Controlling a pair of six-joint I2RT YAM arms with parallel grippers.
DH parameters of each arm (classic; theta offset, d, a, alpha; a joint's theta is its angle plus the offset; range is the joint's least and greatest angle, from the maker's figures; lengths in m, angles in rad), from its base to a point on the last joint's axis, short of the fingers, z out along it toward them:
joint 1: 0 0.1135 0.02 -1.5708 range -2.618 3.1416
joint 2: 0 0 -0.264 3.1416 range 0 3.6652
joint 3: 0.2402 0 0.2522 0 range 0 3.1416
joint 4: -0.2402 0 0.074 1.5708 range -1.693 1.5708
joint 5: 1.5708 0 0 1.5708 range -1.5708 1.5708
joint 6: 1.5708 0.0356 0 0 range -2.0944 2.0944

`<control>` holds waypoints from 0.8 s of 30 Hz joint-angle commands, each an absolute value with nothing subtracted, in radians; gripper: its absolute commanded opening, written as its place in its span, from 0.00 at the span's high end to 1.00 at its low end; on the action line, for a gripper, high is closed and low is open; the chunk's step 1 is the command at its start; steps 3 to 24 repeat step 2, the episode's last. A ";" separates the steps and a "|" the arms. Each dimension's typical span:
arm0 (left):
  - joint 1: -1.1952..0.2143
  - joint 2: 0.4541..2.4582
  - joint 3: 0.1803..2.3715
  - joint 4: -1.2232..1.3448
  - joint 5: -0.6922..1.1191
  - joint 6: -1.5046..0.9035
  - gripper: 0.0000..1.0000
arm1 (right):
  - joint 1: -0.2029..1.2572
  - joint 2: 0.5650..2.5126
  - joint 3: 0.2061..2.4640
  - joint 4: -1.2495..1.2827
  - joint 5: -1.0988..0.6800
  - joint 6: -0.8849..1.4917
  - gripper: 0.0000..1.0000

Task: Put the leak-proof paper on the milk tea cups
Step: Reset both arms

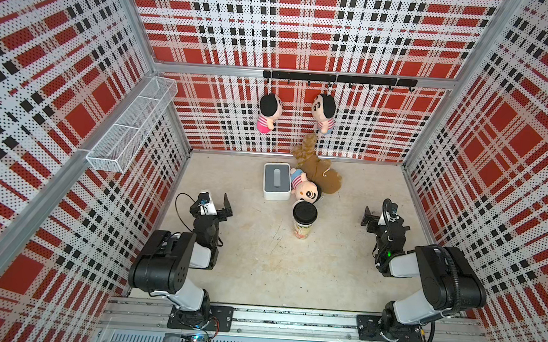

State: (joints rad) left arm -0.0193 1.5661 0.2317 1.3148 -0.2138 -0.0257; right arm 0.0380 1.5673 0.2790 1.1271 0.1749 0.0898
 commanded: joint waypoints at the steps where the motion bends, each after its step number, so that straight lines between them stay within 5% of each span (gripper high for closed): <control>1: -0.016 1.565 0.244 1.314 -0.212 -0.036 0.02 | 0.037 1.569 0.287 1.166 0.169 0.071 0.00; 24: -0.016 1.562 0.242 1.315 -0.214 -0.037 0.02 | 0.037 1.568 0.287 1.165 0.169 0.071 0.00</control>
